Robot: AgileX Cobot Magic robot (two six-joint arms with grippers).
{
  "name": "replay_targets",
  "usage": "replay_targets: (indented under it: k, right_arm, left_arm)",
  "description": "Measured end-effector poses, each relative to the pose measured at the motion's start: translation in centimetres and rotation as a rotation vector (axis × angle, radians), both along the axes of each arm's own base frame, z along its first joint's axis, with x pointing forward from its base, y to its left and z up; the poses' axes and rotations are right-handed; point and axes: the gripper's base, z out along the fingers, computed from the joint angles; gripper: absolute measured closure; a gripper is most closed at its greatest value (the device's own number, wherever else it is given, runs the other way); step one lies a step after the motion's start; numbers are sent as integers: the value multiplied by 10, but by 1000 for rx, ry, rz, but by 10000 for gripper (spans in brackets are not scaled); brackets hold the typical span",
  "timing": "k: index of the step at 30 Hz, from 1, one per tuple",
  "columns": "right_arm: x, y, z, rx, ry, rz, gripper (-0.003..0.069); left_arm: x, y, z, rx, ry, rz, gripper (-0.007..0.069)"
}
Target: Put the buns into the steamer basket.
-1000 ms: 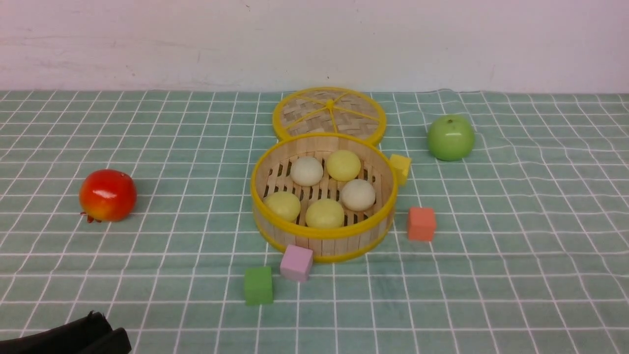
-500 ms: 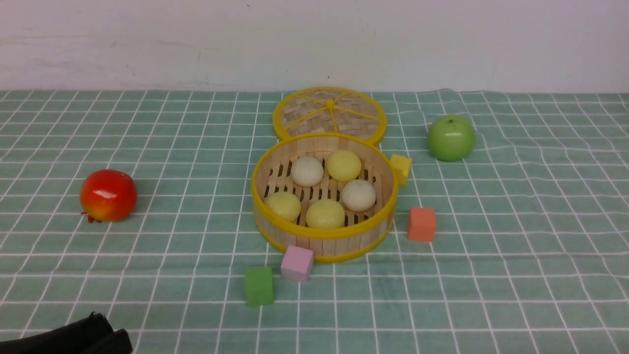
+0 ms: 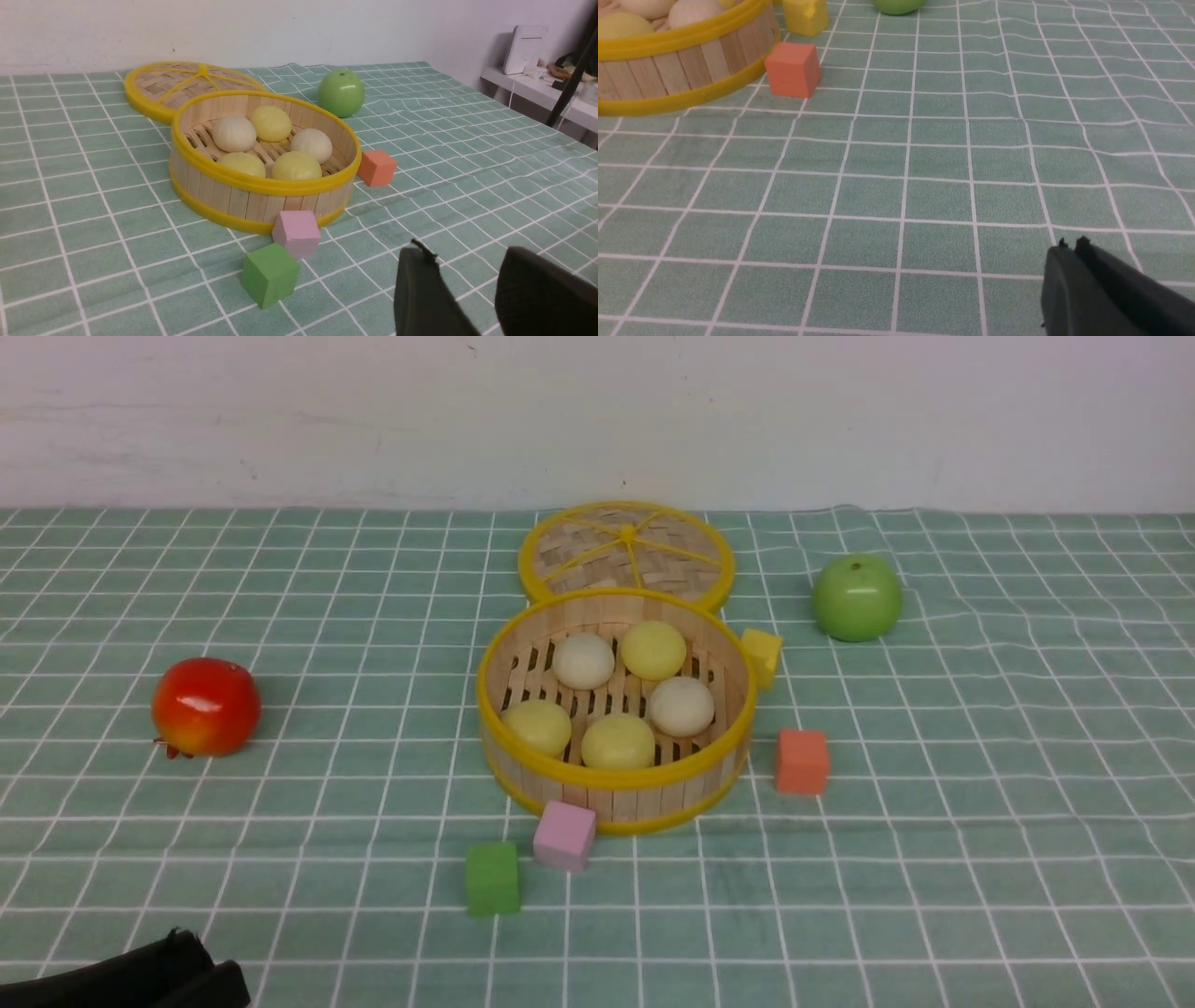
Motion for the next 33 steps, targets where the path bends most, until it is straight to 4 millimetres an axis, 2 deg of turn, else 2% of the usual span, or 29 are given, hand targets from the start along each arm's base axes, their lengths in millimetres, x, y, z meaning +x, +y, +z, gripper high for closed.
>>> replay_targets:
  k: [11, 15, 18, 21, 23, 27, 28, 29, 33]
  right_arm:
    - [0, 0, 0, -5, 0, 0, 647]
    - [0, 0, 0, -5, 0, 0, 642]
    - [0, 0, 0, -5, 0, 0, 638]
    - [0, 0, 0, 0, 0, 0, 635]
    - [0, 0, 0, 0, 0, 0, 633]
    - [0, 0, 0, -5, 0, 0, 627]
    - [0, 0, 0, -5, 0, 0, 625]
    - [0, 0, 0, -5, 0, 0, 624]
    - [0, 0, 0, -5, -1, 0, 617]
  left_arm:
    - [1, 0, 1, -10, -15, 8, 386]
    - [3, 5, 6, -16, -70, 73, 409]
    - [5, 12, 9, -24, -107, 161, 453]
    - [1, 26, 7, -30, -132, 321, 585]
    - [-2, 32, -2, -21, -116, 391, 638]
    - [-8, 38, -33, -10, -51, 483, 638]
    - [-10, 39, -51, 7, 3, 496, 638]
    - [-10, 39, -59, 23, 57, 496, 638]
    - [-13, 39, -77, 76, 215, 489, 638]
